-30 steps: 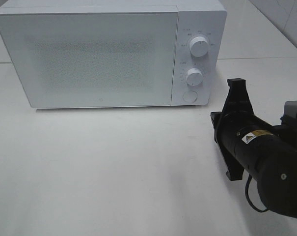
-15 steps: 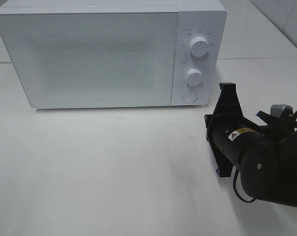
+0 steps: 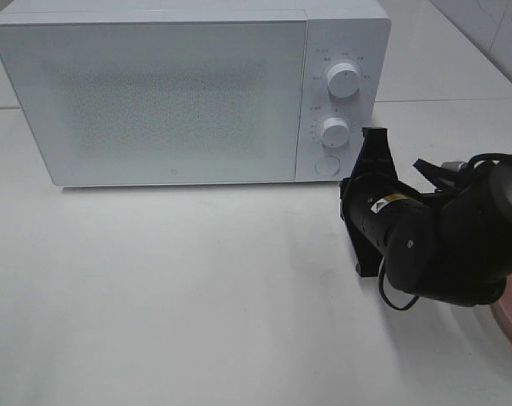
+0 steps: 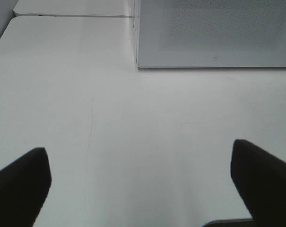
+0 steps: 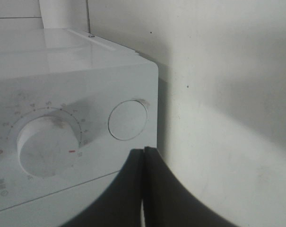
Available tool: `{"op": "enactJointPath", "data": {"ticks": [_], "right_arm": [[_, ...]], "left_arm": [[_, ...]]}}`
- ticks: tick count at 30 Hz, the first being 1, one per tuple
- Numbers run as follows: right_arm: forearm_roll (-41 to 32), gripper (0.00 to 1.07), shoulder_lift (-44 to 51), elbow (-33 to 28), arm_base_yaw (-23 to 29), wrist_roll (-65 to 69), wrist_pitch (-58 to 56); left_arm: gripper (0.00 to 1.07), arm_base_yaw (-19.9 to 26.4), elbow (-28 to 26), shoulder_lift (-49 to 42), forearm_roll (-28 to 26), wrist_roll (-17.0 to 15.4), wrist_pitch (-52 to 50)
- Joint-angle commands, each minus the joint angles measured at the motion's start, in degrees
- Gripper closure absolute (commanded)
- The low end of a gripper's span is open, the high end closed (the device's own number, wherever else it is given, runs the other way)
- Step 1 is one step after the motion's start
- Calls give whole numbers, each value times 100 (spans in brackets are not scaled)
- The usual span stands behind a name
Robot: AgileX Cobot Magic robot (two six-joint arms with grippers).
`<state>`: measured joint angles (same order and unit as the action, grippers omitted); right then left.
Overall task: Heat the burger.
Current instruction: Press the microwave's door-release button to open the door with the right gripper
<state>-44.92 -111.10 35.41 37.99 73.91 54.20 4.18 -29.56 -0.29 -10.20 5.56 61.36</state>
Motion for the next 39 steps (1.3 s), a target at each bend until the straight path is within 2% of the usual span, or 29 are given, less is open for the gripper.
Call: {"op": "enactJointPath", "data": {"ticks": [1,13,24,39], "right_arm": [[92,107,-126,212,-97,34,-120],[355,107,-693,922,-395,126,-327],[567,107,-911,1283,-665,138,-476],[584,107,-1163,1656,-665,160,-476]], "left_arm": [[8,6,6,-138,-40,-29,0],[8,6,6,-138,-40,-29,0],[8,6,6,-138,-29,-29,0],[8,6,6,-120,-17,-29,0]]}}
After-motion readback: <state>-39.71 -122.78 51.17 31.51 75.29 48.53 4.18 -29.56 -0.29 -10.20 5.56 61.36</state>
